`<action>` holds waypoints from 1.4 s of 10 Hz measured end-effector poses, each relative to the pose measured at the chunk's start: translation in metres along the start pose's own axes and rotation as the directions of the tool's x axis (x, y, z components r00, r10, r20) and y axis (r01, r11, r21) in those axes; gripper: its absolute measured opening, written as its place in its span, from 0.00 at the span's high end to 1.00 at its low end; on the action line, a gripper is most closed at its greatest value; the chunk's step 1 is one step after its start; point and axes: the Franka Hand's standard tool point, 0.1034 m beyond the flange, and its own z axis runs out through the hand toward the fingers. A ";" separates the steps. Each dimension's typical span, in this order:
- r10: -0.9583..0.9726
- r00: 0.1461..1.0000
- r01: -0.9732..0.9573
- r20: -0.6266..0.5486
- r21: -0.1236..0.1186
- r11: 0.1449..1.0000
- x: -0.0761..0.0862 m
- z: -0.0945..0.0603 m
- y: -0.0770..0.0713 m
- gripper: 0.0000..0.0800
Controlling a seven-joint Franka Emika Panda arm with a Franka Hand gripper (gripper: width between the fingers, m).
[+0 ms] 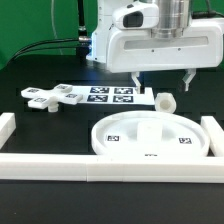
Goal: Assemble round table
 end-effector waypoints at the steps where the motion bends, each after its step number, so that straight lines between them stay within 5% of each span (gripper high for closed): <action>1: 0.075 0.997 -0.075 0.002 0.009 0.997 0.000 0.000 -0.002 0.19; 8: 0.155 0.988 -0.156 0.025 0.022 0.988 -0.024 0.023 -0.010 0.19; 14: 0.133 0.915 -0.145 0.380 0.003 0.989 -0.030 0.028 -0.013 0.19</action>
Offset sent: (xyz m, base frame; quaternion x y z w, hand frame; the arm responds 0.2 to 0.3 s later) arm -0.0235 -0.0017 -0.0155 0.0055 -0.0001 0.0955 0.9954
